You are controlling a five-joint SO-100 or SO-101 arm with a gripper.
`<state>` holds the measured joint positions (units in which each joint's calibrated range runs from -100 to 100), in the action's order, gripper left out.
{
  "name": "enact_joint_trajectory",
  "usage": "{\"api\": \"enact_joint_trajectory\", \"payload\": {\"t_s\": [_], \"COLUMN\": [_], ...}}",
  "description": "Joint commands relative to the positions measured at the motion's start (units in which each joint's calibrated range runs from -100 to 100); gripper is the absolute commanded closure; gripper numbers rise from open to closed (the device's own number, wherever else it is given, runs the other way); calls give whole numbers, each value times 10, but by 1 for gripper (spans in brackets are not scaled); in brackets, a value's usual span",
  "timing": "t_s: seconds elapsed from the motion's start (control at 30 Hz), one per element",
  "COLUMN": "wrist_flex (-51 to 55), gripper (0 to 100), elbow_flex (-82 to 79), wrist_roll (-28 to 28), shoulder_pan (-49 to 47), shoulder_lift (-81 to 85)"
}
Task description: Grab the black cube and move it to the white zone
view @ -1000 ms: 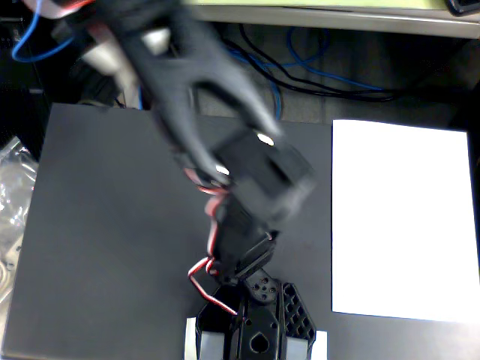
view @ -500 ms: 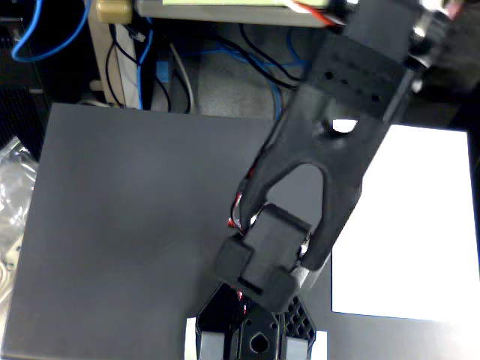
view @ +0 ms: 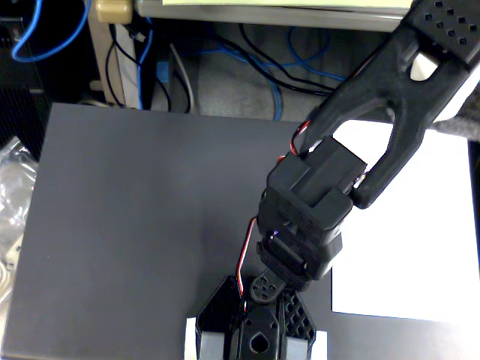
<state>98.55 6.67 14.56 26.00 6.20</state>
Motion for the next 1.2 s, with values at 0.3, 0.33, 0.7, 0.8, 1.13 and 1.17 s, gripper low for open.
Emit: {"api": "enact_joint_trajectory", "payload": {"t_s": [0.3, 0.33, 0.7, 0.8, 1.13, 1.17], "wrist_flex": [10, 10, -41, -41, -47, -47], "gripper": [99, 99, 99, 99, 80, 74], "elbow_flex": [-118, -118, -109, -109, -113, -116], "wrist_roll": [81, 81, 81, 81, 81, 81], "shoulder_pan": [189, 189, 133, 131, 131, 131], "shoulder_lift": [2, 2, -162, -120, -115, -115]}}
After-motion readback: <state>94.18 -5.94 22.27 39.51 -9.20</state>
